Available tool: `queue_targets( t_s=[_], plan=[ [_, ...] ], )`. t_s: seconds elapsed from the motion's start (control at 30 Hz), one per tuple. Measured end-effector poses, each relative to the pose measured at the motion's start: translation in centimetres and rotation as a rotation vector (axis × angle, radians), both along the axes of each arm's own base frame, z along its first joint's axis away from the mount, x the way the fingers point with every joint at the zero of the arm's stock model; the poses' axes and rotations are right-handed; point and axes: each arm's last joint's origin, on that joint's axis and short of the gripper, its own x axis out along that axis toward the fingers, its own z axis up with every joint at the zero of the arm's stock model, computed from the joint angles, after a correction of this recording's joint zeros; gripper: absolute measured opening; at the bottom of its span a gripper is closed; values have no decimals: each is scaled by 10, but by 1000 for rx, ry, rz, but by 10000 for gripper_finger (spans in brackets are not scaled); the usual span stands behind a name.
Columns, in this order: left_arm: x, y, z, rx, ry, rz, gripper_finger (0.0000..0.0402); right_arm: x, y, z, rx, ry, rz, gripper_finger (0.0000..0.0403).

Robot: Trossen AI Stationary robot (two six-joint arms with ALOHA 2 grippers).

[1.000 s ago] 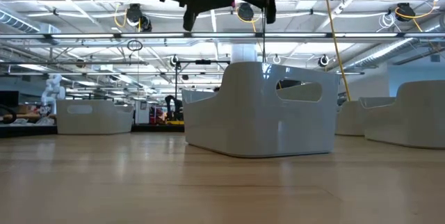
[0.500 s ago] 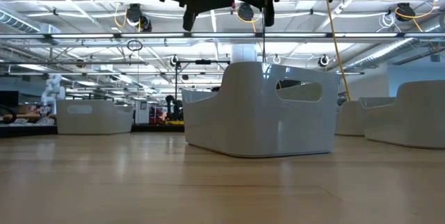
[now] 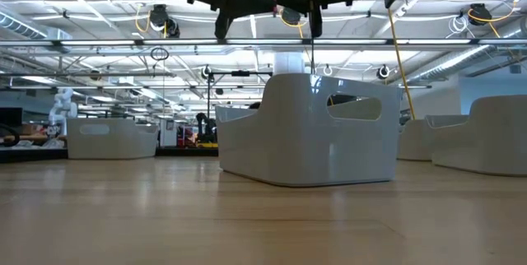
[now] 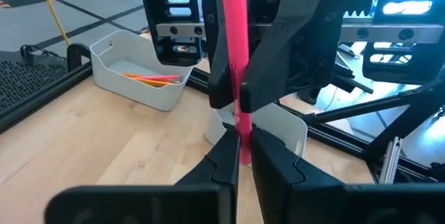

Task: Sort crayons/erasers/pens/pencils in bins
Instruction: Put the pink pencil into the top right gray bin

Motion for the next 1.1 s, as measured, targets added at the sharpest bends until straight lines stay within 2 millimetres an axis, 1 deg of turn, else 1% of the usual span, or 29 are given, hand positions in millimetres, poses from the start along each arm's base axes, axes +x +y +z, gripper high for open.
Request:
queue_targets(
  t_s=[0.1,0.2,0.27,0.33,0.4,0.5,0.57,0.63,0.73,0.83,0.93,1.0,1.1],
  plan=[
    [-2,1,-1,-2,17,5,55,0,0,-2,7,24,0,16],
    [-5,6,-2,-7,46,27,102,-5,1,-1,8,63,2,15],
    [-13,10,-3,-21,109,47,138,-11,0,3,-7,131,-9,15],
    [-21,14,-3,-26,157,63,172,-21,-3,9,-32,245,-50,15],
    [-34,17,-2,-28,232,79,201,-35,-9,17,-56,377,-110,15],
    [-49,22,1,-27,286,111,231,-62,-23,23,-53,629,-228,15],
    [-61,26,4,-30,331,149,240,-82,-35,20,-30,801,-326,15],
    [-67,30,9,-15,317,183,242,-103,-48,11,17,974,-425,15],
    [-76,35,15,-10,300,218,239,-133,-65,-6,102,1205,-539,15],
    [-78,38,22,5,252,236,233,-155,-80,-27,140,1368,-614,15],
    [-78,41,26,16,209,247,229,-165,-93,-41,116,1481,-648,15],
    [-78,42,27,17,198,252,228,-167,-100,-50,102,1560,-652,15],
    [-78,42,26,-1,200,257,228,-168,-109,-61,125,1636,-644,15]
  ],
)
